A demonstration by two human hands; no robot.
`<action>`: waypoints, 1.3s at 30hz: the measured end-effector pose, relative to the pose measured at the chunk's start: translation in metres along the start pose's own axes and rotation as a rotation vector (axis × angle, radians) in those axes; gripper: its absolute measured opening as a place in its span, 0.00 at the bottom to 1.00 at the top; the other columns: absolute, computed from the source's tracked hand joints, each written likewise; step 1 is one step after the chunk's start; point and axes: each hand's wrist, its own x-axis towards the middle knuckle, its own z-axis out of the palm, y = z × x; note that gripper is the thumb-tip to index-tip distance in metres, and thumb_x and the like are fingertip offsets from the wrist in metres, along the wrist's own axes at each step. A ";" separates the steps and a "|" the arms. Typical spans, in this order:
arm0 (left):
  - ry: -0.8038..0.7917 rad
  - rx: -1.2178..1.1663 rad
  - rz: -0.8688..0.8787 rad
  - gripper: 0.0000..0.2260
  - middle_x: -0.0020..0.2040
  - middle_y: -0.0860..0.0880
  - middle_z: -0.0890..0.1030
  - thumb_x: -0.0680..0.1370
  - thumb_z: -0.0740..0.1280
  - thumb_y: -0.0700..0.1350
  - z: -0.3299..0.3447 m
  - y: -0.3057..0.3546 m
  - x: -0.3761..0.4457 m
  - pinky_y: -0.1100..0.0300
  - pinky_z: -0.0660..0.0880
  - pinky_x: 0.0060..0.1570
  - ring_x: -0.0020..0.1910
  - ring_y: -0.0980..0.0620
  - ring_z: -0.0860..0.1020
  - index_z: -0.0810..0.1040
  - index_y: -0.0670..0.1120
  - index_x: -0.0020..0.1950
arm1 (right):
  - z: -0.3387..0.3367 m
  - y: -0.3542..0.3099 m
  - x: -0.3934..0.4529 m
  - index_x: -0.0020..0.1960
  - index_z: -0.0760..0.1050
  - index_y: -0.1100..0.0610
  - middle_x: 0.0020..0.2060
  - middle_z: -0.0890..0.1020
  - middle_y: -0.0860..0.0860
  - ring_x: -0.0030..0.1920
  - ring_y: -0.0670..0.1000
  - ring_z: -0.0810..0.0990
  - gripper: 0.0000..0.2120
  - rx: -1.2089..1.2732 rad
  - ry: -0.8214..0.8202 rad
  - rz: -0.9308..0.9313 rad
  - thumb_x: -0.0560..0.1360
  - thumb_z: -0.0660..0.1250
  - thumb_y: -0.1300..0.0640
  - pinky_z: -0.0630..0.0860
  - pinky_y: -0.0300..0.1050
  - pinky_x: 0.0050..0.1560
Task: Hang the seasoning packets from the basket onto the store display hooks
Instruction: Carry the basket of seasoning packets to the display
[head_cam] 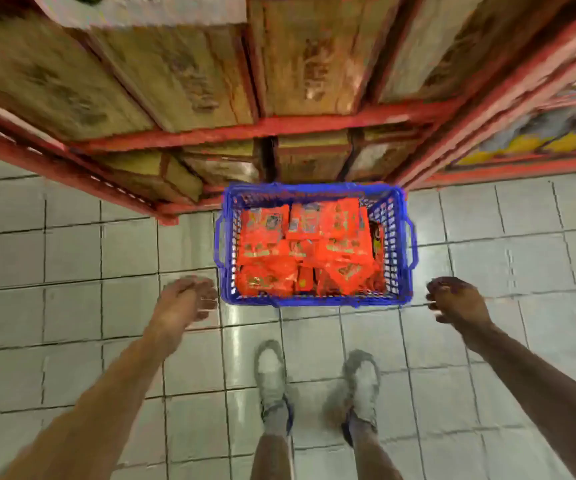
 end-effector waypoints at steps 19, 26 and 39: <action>0.287 0.344 0.117 0.12 0.51 0.48 0.81 0.80 0.66 0.58 0.069 -0.136 0.226 0.51 0.79 0.49 0.50 0.46 0.82 0.74 0.49 0.51 | 0.124 0.083 0.169 0.37 0.73 0.58 0.31 0.75 0.53 0.34 0.56 0.73 0.28 -0.090 0.386 0.053 0.79 0.56 0.34 0.68 0.46 0.37; 0.414 0.331 0.159 0.17 0.50 0.48 0.83 0.75 0.74 0.56 0.073 -0.115 0.193 0.62 0.76 0.36 0.45 0.47 0.83 0.78 0.45 0.55 | 0.091 0.070 0.157 0.42 0.81 0.61 0.33 0.78 0.58 0.38 0.61 0.78 0.15 -0.248 0.334 -0.102 0.71 0.72 0.47 0.71 0.49 0.40; 0.276 0.508 0.398 0.12 0.33 0.40 0.80 0.71 0.74 0.48 0.140 -0.022 0.034 0.51 0.76 0.32 0.32 0.41 0.75 0.78 0.40 0.38 | -0.089 0.148 -0.006 0.34 0.73 0.64 0.34 0.79 0.67 0.40 0.68 0.78 0.28 -0.245 0.395 -0.060 0.70 0.59 0.37 0.72 0.56 0.43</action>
